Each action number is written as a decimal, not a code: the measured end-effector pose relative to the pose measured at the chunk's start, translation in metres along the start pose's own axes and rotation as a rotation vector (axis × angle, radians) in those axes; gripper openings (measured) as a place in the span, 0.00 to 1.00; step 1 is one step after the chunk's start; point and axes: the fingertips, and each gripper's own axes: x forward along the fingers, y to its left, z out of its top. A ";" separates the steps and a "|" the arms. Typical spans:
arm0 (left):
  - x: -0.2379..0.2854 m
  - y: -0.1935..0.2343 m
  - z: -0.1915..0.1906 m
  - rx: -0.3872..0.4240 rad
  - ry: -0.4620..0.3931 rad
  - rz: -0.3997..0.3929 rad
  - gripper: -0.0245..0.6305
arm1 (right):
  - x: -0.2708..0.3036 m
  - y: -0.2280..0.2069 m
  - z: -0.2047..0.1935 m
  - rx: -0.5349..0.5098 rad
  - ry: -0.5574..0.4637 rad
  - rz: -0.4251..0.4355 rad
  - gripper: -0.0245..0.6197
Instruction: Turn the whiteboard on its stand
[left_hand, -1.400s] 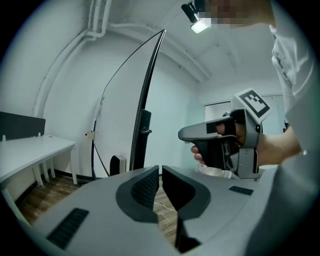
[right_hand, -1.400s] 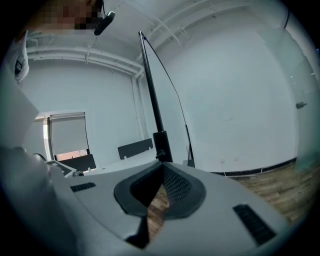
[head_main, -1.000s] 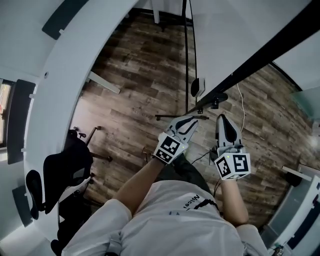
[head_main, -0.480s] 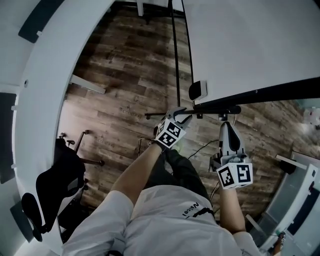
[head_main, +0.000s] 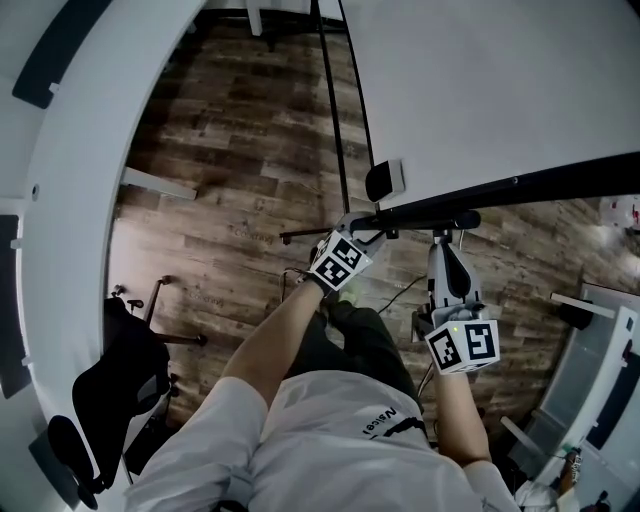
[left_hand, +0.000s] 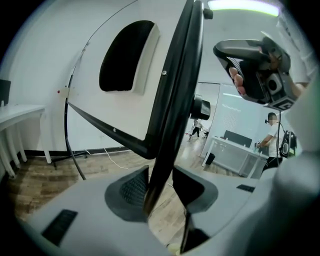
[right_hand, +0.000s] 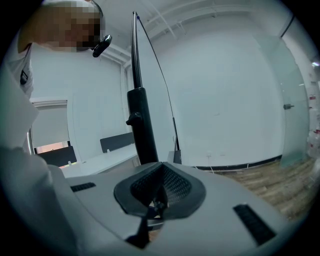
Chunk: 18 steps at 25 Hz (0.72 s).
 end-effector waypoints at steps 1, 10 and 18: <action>0.000 0.000 0.001 -0.002 -0.005 -0.007 0.26 | 0.001 0.000 -0.001 0.000 -0.001 0.000 0.06; -0.002 -0.006 -0.002 0.020 0.010 -0.047 0.26 | -0.014 0.001 -0.006 0.006 0.010 -0.026 0.06; -0.009 -0.035 -0.013 -0.015 0.025 -0.079 0.26 | -0.038 0.003 -0.004 0.000 0.024 -0.062 0.06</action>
